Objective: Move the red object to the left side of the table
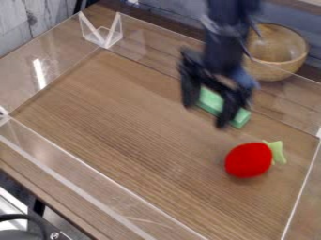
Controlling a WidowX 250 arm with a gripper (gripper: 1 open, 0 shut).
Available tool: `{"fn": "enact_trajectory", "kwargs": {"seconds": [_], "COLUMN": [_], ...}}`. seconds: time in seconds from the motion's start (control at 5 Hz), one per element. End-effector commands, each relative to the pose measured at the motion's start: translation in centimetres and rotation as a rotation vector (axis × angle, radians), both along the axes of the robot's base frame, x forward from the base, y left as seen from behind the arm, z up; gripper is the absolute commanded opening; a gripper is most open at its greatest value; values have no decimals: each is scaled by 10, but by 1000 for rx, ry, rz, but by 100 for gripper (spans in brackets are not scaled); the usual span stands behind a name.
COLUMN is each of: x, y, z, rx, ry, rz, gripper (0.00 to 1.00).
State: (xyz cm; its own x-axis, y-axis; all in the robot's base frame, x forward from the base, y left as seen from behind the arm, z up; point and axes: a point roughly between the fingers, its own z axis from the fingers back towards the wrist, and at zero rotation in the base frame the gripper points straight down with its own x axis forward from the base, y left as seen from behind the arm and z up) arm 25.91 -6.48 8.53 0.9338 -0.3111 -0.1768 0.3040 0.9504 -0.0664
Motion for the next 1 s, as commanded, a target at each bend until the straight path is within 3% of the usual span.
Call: {"fn": "enact_trajectory", "kwargs": {"seconds": [0.0, 0.2, 0.8], "x": [-2, -5, 9], "y": [-41, -68, -43], "z": [-11, -31, -36], "rx": [-16, -11, 29], "ry": [-65, -121, -178], "rz": [-206, -377, -320], "gripper": [100, 100, 100]}}
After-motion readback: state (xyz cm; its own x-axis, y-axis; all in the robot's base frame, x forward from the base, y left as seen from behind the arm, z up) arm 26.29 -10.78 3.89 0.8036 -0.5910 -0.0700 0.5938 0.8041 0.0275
